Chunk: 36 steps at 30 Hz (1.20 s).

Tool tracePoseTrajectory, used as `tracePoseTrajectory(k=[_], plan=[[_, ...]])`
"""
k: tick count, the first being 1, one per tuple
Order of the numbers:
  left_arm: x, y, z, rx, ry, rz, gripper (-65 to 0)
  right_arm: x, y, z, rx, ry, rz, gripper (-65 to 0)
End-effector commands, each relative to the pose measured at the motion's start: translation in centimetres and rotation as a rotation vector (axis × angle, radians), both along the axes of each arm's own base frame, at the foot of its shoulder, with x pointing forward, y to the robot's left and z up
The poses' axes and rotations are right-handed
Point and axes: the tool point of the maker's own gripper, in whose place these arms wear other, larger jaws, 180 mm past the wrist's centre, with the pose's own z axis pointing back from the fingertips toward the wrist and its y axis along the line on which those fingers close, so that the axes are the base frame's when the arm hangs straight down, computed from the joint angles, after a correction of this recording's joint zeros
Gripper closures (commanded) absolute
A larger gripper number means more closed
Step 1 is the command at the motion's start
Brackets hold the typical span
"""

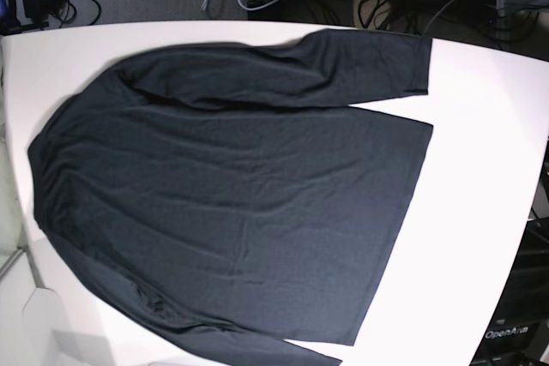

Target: Fold the T-shirt properly

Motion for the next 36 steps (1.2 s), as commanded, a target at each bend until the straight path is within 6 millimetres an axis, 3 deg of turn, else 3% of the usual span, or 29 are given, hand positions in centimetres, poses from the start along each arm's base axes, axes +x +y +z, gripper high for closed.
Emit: tracePoseTrajectory(k=[1, 6, 9, 13, 16, 25, 36], plan=[[-1.1, -0.1, 0.2, 0.0, 0.01, 0.001, 0.0, -1.2, -0.7, 0.2, -0.013, 0.016, -0.007, 0.0], [-1.1, 0.7, 0.2, 0.013, 0.007, 0.067, 0.0, -0.5, -2.1, 0.4, -0.036, -0.034, -0.001, 0.0], [-1.1, 2.2, 0.3, 0.037, 0.005, 0.084, 0.0, -0.5, -3.0, 0.5, -0.054, -0.039, -0.027, 0.0], [-1.1, 2.3, 0.4, 0.038, -0.001, 0.082, 0.0, -0.5, -3.7, 0.6, -0.065, -0.041, -0.027, 0.0], [-0.7, 3.1, 1.4, 0.052, -0.076, 0.074, 0.0, 0.1, -4.3, 0.8, -0.075, -0.08, -0.022, 0.0], [-1.0, 3.1, 4.0, 0.057, -0.236, 0.063, 0.0, -0.9, -5.5, 2.0, -0.098, -0.164, -0.002, 0.0], [-1.2, 3.0, 6.6, 0.06, -0.375, 0.052, -0.2, -0.5, -7.0, 3.7, -0.129, -0.294, 0.024, 0.0]])
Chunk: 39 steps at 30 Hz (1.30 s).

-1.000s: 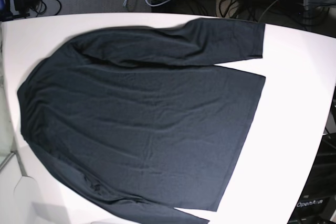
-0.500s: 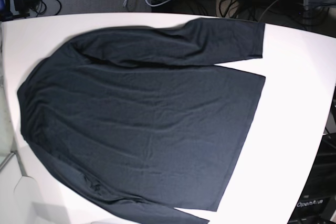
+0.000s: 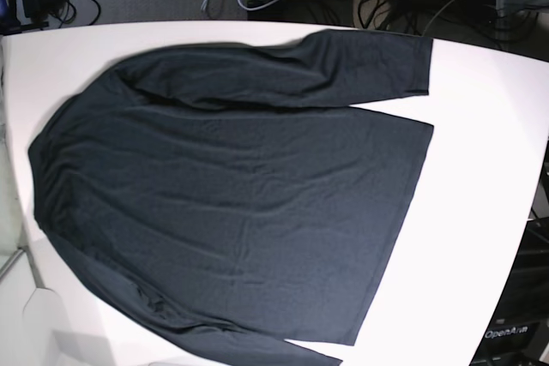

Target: Fold the T-shirt properly

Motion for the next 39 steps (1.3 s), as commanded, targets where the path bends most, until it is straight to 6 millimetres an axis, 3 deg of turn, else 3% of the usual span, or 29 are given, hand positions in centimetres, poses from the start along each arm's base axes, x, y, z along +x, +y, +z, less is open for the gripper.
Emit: tracePoseTrajectory(k=[1, 8, 16, 23, 28, 36, 39], plan=[[-0.8, 0.1, 0.6, 0.005, -0.016, -0.004, -0.3, -0.7, -0.2, 0.5, -0.006, -0.012, 0.001, 0.0], [-1.2, 0.2, 1.5, 0.011, -0.051, -0.006, -0.4, -0.4, 0.0, 1.4, -0.007, -0.087, 0.021, 0.0], [-0.3, 1.2, 1.5, 0.032, -0.068, -0.014, -0.3, 2.0, 0.1, 2.7, -0.013, -0.223, 0.039, 0.0], [5.0, 0.8, 2.8, 0.021, -0.233, -0.019, -0.4, 5.2, 0.4, 4.0, -0.015, -0.371, 0.057, 0.0], [7.5, 0.1, 5.5, -0.003, -0.38, -0.024, -0.5, 5.5, 0.5, 4.2, -0.014, -0.392, 0.059, 0.0], [9.7, 0.3, 9.0, -0.006, -0.524, -0.054, -0.7, 6.5, 0.7, 6.1, -0.02, -0.513, 0.076, -0.6], [10.3, 0.1, 9.7, -0.007, -0.556, -0.056, -4.6, 6.6, 0.7, 6.8, -0.025, -0.555, 0.079, -1.5]])
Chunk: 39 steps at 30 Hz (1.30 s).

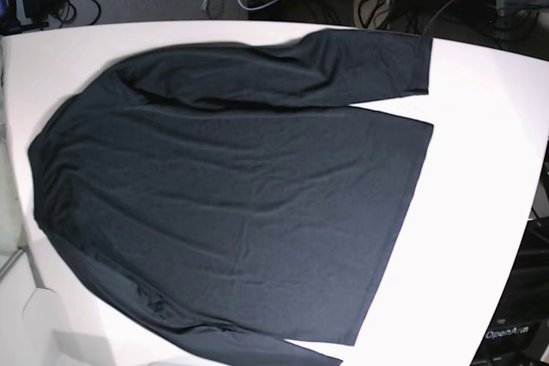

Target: Fold the T-shirt properly

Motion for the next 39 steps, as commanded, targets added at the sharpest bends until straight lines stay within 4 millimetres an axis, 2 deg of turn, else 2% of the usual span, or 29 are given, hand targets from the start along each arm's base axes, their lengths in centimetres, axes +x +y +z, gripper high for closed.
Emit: tracePoseTrajectory(k=[1, 6, 12, 15, 19, 23, 25, 32, 39], plan=[[-1.0, 0.1, 0.8, 0.006, -0.017, -0.001, -5.9, -1.3, -0.5, 0.8, -0.012, -0.016, -0.001, -1.5], [0.3, -0.2, 2.9, -0.005, -0.097, -0.007, -8.0, -1.8, -0.5, 1.0, -0.013, -0.015, -0.001, -1.4], [0.9, -0.6, 5.0, -0.017, -0.164, -0.013, -8.0, -0.5, -0.1, 3.9, -0.014, -0.153, 0.027, -1.5], [1.0, -0.8, 5.8, -0.021, -0.187, -0.014, -8.1, 0.5, 0.4, 4.7, -0.001, -0.154, 0.027, -1.7], [1.9, -0.8, 5.3, -0.025, -0.142, -0.013, -8.1, 3.4, 0.8, 6.6, 0.011, -0.165, 0.036, -2.4], [2.2, 0.6, 5.1, 0.005, -0.1, 0.02, -8.1, 5.7, 1.1, 7.0, 0.023, -0.105, 0.032, -1.9], [2.6, 0.6, 5.2, 0.039, -0.092, -0.009, -8.1, 5.9, 1.1, 6.7, 0.024, -0.087, 0.029, -1.9], [1.9, 1.2, 5.0, 0.189, -0.061, -0.055, -8.6, 6.1, 1.2, 6.9, 0.022, -0.094, 0.034, -1.9], [3.4, 0.6, 7.0, 0.361, -0.102, -0.098, -22.8, 6.0, 1.2, 6.8, 0.024, -0.091, 0.03, -1.9]])
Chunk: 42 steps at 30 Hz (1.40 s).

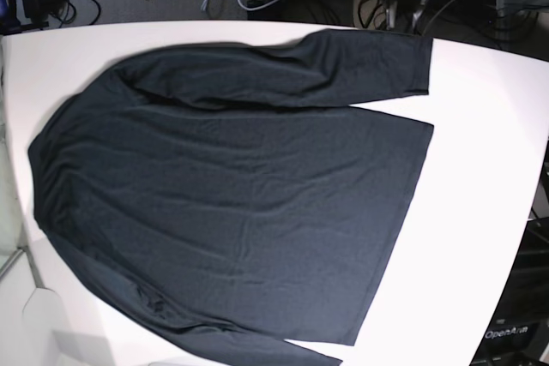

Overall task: Fold the T-shirt properly
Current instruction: 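Move both grippers down toward the shirt's collar-edge corners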

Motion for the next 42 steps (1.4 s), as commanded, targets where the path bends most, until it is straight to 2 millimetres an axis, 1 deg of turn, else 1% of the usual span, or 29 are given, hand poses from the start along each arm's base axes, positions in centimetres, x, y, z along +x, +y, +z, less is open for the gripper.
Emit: tracePoseTrajectory(k=[1, 5, 7, 9, 14, 18, 21, 22, 24, 26, 27, 29, 33, 36, 38, 39, 42], plan=[[0.3, 0.0, 1.1, 0.027, -0.042, -0.007, -23.4, -0.3, -0.3, 0.6, -0.007, -0.018, -0.003, -1.9], [0.9, -0.1, 1.0, 0.119, -0.027, -0.026, -23.7, -0.3, -0.3, 0.6, -0.007, -0.018, -0.005, -1.9], [1.4, 0.5, 1.2, 0.17, -0.028, -0.04, -23.7, -0.3, -0.3, 0.6, -0.007, -0.02, -0.005, -1.9], [1.4, 0.7, 1.0, 0.219, -0.009, -0.067, -23.8, -0.2, -0.3, 0.6, -0.007, -0.021, -0.004, -1.9], [1.8, 0.4, 1.4, 0.291, -0.003, -0.129, -23.8, 1.7, -0.1, 2.2, -0.006, -0.082, 0.005, -2.1], [2.2, 0.0, 1.7, 0.34, -0.004, -0.175, -23.8, 2.6, 0.0, 2.4, -0.005, -0.056, 0.007, -1.9], [2.1, -0.6, 1.3, 0.372, 0.016, -0.22, -23.9, 3.1, 0.1, 2.8, -0.004, -0.066, 0.009, -1.9], [2.0, -0.8, 1.1, 0.381, 0.026, -0.235, -25.0, 3.4, 0.1, 3.1, -0.004, -0.076, 0.01, -1.9], [2.0, -0.4, 0.8, 0.405, 0.041, -0.242, -29.6, 3.5, 0.2, 3.6, -0.003, -0.086, 0.012, -1.9], [2.6, -0.2, 0.9, 0.442, 0.04, -0.255, -34.3, 4.2, 0.3, 4.7, -0.004, -0.118, 0.016, -2.1], [2.7, 0.0, 0.8, 0.455, 0.047, -0.257, -35.1, 4.3, 0.0, 5.0, -0.009, -0.119, 0.012, -2.1], [2.6, 0.2, 0.6, 0.474, 0.059, -0.269, -35.3, 4.5, -0.4, 5.4, -0.017, -0.111, 0.005, -2.1], [3.1, 0.6, 0.3, 0.509, 0.071, -0.276, -35.4, 5.6, -0.2, 6.6, -0.015, -0.121, 0.007, -1.9], [3.2, 0.4, -0.1, 0.531, 0.085, -0.304, -35.4, 6.2, -0.1, 7.3, -0.015, -0.13, 0.01, -1.9], [3.2, 0.4, -0.2, 0.536, 0.09, -0.31, -35.4, 6.2, -0.1, 7.5, -0.014, -0.133, 0.009, -1.9], [3.1, 0.4, -0.2, 0.536, 0.091, -0.311, -35.4, 5.9, -0.1, 7.4, -0.014, -0.126, 0.009, -1.9], [3.1, 0.4, -0.2, 0.536, 0.091, -0.311, -35.4, 5.2, -0.9, 7.5, -0.029, -0.12, -0.01, -1.9]])
